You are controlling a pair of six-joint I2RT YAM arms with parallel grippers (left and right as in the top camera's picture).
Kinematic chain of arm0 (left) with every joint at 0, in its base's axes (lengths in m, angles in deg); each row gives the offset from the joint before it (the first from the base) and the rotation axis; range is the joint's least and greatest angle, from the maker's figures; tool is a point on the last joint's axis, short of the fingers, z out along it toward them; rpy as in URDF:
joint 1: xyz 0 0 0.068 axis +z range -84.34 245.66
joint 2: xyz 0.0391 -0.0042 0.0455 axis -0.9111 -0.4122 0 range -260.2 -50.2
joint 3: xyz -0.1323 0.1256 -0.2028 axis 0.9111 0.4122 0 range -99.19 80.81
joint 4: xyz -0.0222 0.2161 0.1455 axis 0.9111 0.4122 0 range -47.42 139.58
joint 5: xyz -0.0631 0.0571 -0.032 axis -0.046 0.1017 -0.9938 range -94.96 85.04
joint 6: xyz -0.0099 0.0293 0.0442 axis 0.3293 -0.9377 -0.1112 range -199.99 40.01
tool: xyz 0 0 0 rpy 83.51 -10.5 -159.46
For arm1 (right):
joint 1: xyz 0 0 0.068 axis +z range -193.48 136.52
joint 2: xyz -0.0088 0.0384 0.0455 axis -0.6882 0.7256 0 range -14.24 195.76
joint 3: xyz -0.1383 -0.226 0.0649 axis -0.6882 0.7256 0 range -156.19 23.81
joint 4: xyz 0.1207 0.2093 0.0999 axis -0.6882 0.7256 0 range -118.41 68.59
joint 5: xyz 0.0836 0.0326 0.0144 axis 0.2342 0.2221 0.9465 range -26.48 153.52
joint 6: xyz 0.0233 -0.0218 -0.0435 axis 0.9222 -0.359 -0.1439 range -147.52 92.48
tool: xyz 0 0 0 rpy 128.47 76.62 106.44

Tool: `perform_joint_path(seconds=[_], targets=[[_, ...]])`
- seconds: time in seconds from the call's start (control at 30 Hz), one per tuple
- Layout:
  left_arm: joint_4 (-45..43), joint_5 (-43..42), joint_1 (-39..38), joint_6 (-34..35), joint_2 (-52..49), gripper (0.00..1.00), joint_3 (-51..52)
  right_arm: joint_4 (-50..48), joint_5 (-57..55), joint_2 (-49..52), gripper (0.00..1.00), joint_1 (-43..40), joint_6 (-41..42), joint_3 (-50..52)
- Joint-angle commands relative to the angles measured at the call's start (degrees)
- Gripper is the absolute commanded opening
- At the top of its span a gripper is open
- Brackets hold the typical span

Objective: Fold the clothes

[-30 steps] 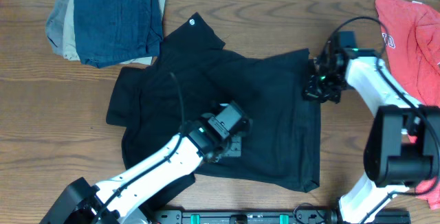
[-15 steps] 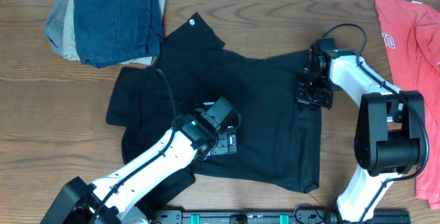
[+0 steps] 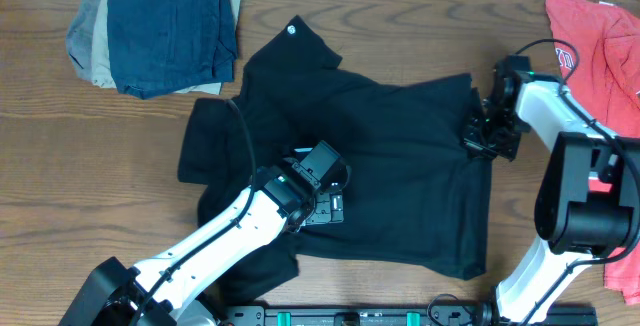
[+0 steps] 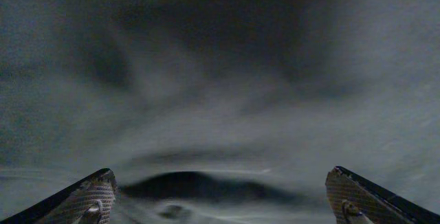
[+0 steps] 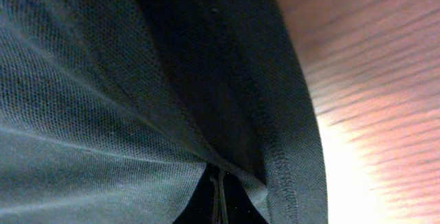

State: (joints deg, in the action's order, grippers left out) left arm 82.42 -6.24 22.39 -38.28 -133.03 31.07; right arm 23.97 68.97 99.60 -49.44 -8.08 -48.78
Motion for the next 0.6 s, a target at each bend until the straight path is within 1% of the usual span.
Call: perform_joint_path(seconds=[0.0,0.13,0.23,0.33,0.4,0.43,0.47,0.53,0.57], targets=[[-0.22,0.90,0.24,-0.55,0.42,0.98,0.02,-2.86,-6.71,2.43,0.01,-3.89,-1.73,1.03],[-0.48,0.90,0.24,-0.55,0.42,0.98,0.02,-6.08,-6.32,2.43,0.01,-7.54,-1.68,0.35],[-0.46,0.90,0.24,-0.55,0.42,0.98,0.02,-6.29,-5.40,2.45,0.01,-10.40,-0.81,-1.97],[-0.48,0.90,0.24,-0.55,0.42,0.98,0.02,-4.17,-1.49,2.45,0.01,-13.22,-0.92,-6.45],[-0.46,0.90,0.24,-0.55,0.42,0.98,0.02,-1.05,2.21,2.45,0.01,-14.95,-2.29,-11.06],[-0.46,0.90,0.24,-0.57,0.42,0.98,0.02,1.03,3.98,2.45,0.05,-15.58,-3.28,-13.68],[-0.48,0.92,0.24,-0.57,0.42,0.98,0.02,3.04,5.09,2.43,0.15,-15.96,-4.09,-16.09],[-0.46,0.92,0.24,-0.57,0.52,0.98,0.02,8.09,6.43,2.40,0.28,-16.39,-5.31,-21.31],[-0.42,0.92,0.24,-0.59,0.66,0.98,0.00,11.74,6.71,2.32,0.31,-16.48,-5.40,-24.55]])
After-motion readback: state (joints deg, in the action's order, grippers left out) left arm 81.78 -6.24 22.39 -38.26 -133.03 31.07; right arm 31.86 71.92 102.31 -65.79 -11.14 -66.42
